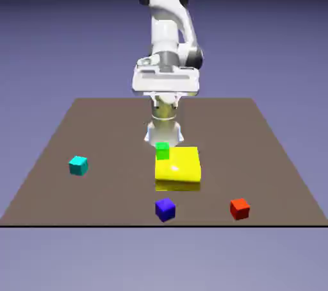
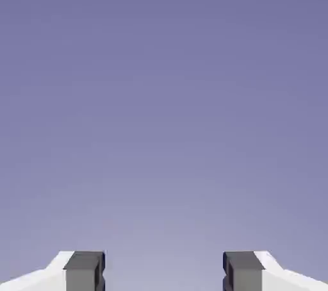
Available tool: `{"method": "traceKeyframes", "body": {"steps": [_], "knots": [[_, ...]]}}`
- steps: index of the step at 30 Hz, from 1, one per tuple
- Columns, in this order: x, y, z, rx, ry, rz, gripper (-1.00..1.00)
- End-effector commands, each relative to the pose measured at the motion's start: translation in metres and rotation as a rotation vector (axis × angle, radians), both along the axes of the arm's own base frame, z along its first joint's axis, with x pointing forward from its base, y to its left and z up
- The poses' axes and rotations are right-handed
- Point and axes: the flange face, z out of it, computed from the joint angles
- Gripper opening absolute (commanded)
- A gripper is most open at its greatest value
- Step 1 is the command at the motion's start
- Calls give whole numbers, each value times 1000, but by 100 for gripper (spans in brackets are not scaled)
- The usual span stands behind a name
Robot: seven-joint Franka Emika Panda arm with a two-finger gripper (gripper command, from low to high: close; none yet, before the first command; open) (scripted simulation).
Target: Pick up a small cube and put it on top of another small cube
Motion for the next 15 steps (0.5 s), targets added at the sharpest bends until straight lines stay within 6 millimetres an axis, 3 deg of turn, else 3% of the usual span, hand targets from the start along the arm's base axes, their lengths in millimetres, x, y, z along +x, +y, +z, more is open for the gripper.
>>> {"method": "traceKeyframes", "body": {"steps": [1,8,15], "knots": [[7,7,-6,14,9,4,0],[46,61,-57,85,81,37,0],[65,120,-124,102,157,80,0]]}}
